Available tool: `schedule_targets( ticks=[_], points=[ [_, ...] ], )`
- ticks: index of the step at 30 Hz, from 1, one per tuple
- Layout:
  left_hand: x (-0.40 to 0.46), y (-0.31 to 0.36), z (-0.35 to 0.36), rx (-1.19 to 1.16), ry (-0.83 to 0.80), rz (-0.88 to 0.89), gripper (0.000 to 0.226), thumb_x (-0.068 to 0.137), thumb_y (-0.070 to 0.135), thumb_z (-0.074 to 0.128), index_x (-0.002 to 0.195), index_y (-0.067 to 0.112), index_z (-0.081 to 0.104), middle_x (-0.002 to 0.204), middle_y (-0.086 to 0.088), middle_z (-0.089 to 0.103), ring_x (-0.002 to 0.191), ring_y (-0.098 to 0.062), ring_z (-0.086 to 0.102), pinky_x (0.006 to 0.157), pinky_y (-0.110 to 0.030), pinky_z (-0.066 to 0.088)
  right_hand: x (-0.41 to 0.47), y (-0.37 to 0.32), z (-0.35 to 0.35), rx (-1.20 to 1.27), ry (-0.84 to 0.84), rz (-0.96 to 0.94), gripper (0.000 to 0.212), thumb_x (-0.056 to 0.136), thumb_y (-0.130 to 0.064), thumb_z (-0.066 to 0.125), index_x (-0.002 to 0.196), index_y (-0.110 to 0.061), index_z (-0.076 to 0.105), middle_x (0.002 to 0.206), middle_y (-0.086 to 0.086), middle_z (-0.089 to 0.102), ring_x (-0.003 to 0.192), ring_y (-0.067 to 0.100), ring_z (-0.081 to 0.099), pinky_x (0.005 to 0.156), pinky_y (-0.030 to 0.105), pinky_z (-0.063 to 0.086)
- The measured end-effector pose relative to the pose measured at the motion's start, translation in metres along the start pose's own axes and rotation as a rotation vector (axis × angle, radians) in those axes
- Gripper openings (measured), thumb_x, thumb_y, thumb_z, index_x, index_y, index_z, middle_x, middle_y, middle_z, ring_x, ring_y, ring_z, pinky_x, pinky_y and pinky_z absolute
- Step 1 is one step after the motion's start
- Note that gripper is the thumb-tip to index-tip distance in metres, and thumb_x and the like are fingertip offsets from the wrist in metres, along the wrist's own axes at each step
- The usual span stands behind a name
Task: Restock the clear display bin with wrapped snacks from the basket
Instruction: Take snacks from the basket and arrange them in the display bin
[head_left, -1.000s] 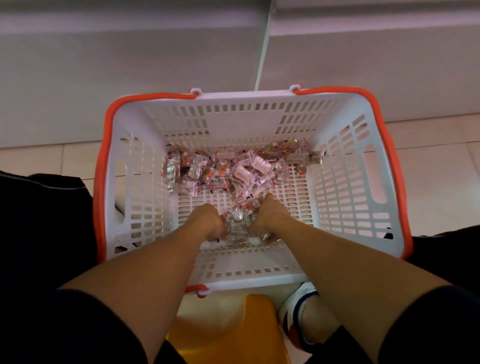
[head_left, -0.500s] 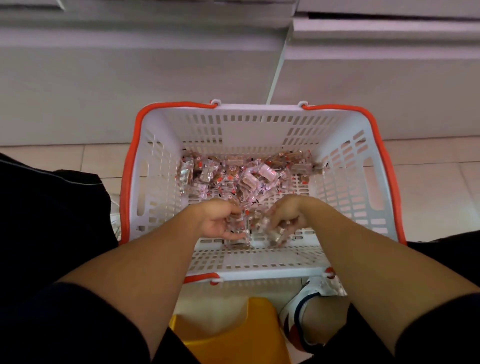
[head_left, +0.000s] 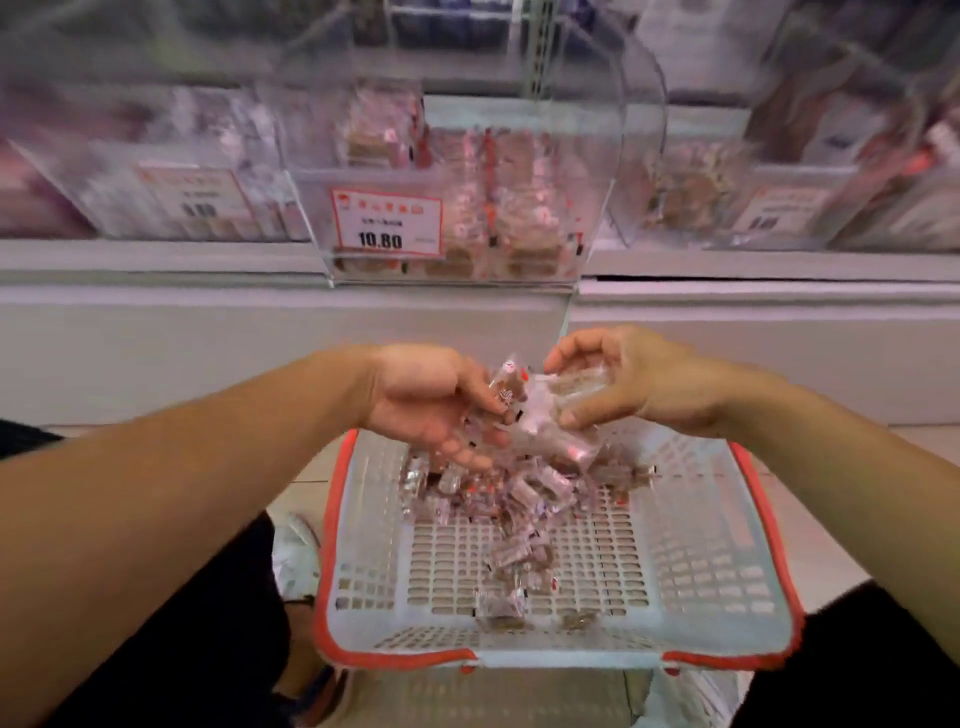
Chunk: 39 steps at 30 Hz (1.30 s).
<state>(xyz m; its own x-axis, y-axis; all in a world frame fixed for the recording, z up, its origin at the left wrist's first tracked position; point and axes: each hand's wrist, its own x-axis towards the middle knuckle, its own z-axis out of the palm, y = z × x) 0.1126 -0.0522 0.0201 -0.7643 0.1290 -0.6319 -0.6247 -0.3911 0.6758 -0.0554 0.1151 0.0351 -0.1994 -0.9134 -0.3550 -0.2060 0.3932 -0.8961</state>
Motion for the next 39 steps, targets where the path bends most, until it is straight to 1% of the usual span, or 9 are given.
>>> schedule_targets(
  ticks=[5, 9, 13, 17, 23, 26, 30, 33, 39],
  points=[
    [-0.064, 0.021, 0.010, 0.094, 0.005, 0.041, 0.042, 0.083, -0.003, 0.050, 0.124, 0.008, 0.049, 0.118, -0.020, 0.059, 0.091, -0.026, 0.067, 0.070, -0.033, 0.060, -0.019, -0.035, 0.018, 0.042, 0.123, -0.259, 0.051, 0.062, 0.010, 0.085, 0.101, -0.015, 0.062, 0.079, 0.004, 0.069, 0.078, 0.018, 0.071, 0.076, 0.029, 0.059],
    [-0.075, 0.020, 0.014, 0.011, 0.060, 0.097, 0.030, 0.080, 0.005, 0.051, 0.109, 0.003, 0.059, 0.108, -0.019, 0.063, 0.085, -0.028, 0.069, 0.064, -0.033, 0.059, -0.019, -0.040, 0.036, 0.160, 0.176, -0.325, 0.050, 0.064, 0.011, 0.082, 0.104, -0.010, 0.060, 0.087, 0.017, 0.072, 0.086, 0.034, 0.073, 0.075, 0.043, 0.060],
    [-0.061, 0.018, 0.015, 0.046, -0.086, 0.047, 0.036, 0.089, 0.029, 0.045, 0.115, 0.008, 0.059, 0.099, -0.013, 0.068, 0.085, -0.024, 0.066, 0.067, -0.032, 0.059, -0.016, -0.031, 0.037, 0.409, 0.131, -0.289, 0.049, 0.063, 0.007, 0.078, 0.106, -0.007, 0.058, 0.088, 0.029, 0.071, 0.070, 0.026, 0.072, 0.053, 0.028, 0.056],
    [-0.043, 0.013, 0.016, 0.076, -0.039, 0.103, 0.043, 0.092, 0.042, 0.056, 0.122, 0.011, 0.062, 0.106, -0.013, 0.070, 0.086, -0.022, 0.070, 0.069, -0.030, 0.058, -0.013, -0.017, 0.033, 0.450, 0.148, -0.240, 0.045, 0.062, 0.005, 0.079, 0.102, -0.009, 0.064, 0.085, 0.018, 0.074, 0.075, 0.023, 0.073, 0.059, 0.024, 0.057],
    [-0.030, 0.015, 0.014, 0.095, 0.012, 0.117, 0.045, 0.089, 0.038, 0.061, 0.125, 0.011, 0.061, 0.111, -0.012, 0.071, 0.093, -0.021, 0.070, 0.070, -0.029, 0.057, -0.008, -0.009, 0.032, 0.138, 0.231, -0.257, 0.049, 0.067, -0.010, 0.084, 0.113, -0.020, 0.068, 0.102, 0.010, 0.073, 0.094, 0.021, 0.072, 0.080, 0.032, 0.060],
    [-0.025, 0.019, 0.012, 0.097, 0.026, 0.122, 0.043, 0.089, 0.034, 0.062, 0.125, 0.010, 0.062, 0.112, -0.011, 0.071, 0.095, -0.021, 0.071, 0.070, -0.031, 0.058, -0.006, -0.009, 0.028, 0.023, 0.288, -0.300, 0.068, 0.068, -0.007, 0.086, 0.126, -0.031, 0.061, 0.108, 0.004, 0.061, 0.088, 0.014, 0.071, 0.077, 0.027, 0.059],
    [-0.023, 0.020, 0.010, 0.078, 0.022, 0.056, 0.035, 0.086, 0.029, 0.064, 0.118, 0.014, 0.064, 0.113, -0.013, 0.071, 0.099, -0.024, 0.071, 0.082, -0.041, 0.059, -0.003, -0.008, 0.020, -0.135, 0.311, -0.313, 0.067, 0.061, -0.021, 0.089, 0.119, -0.037, 0.060, 0.100, -0.012, 0.062, 0.080, 0.011, 0.066, 0.071, 0.022, 0.055],
    [-0.023, 0.017, 0.009, 0.060, 0.029, -0.008, 0.037, 0.085, 0.025, 0.064, 0.118, 0.009, 0.064, 0.109, -0.013, 0.071, 0.100, -0.028, 0.070, 0.087, -0.044, 0.058, -0.002, -0.004, 0.018, -0.126, 0.381, -0.313, 0.061, 0.057, -0.031, 0.086, 0.112, -0.041, 0.063, 0.102, -0.013, 0.062, 0.087, 0.012, 0.065, 0.074, 0.030, 0.060],
    [-0.025, 0.017, 0.011, -0.065, -0.070, 0.034, 0.030, 0.090, 0.018, 0.062, 0.117, 0.003, 0.065, 0.118, -0.021, 0.068, 0.109, -0.031, 0.068, 0.081, -0.032, 0.059, 0.005, 0.005, 0.035, 0.141, 0.386, -0.344, 0.053, 0.062, -0.025, 0.083, 0.112, -0.033, 0.066, 0.110, -0.004, 0.072, 0.105, 0.005, 0.067, 0.089, 0.017, 0.053]
  ],
)
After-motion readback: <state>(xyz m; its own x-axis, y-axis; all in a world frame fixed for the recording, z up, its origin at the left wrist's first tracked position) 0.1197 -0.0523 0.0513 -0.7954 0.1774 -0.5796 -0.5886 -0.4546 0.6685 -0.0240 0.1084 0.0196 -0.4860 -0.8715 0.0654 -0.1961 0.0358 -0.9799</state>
